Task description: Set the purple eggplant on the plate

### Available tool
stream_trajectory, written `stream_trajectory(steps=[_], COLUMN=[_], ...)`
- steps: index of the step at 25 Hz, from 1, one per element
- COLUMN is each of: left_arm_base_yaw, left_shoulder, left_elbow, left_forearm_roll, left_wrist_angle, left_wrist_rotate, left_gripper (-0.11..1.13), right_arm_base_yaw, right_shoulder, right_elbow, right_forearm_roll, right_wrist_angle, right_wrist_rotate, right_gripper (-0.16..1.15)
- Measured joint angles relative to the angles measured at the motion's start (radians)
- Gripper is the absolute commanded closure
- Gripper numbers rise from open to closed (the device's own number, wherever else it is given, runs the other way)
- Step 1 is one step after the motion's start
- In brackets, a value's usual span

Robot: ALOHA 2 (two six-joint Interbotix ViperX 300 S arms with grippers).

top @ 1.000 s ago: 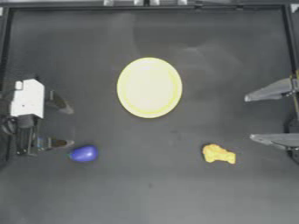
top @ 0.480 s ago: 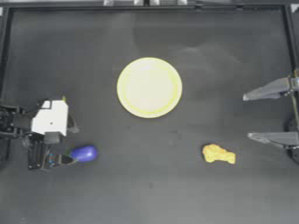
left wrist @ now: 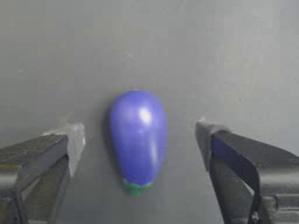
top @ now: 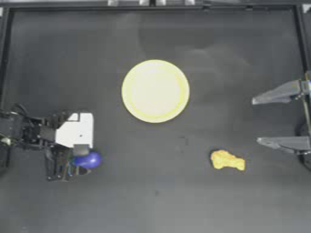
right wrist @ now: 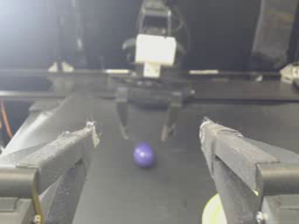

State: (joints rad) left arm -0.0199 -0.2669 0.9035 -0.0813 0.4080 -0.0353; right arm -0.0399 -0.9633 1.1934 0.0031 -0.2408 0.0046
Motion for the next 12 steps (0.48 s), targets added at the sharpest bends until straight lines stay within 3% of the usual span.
stream_trajectory(steps=[12], left_arm_base_yaw=[-0.005], left_shoulder=[0.115], left_elbow=[-0.028], left_forearm_roll=[0.003], left_wrist_angle=[0.003], left_wrist_rotate=[-0.002], left_gripper=[-0.01], right_arm_base_yaw=[0.000], right_shoulder=[0.000], right_elbow=[0.000], right_forearm_roll=[0.002], right_wrist_angle=[0.002], right_wrist_rotate=[0.002], right_gripper=[-0.02])
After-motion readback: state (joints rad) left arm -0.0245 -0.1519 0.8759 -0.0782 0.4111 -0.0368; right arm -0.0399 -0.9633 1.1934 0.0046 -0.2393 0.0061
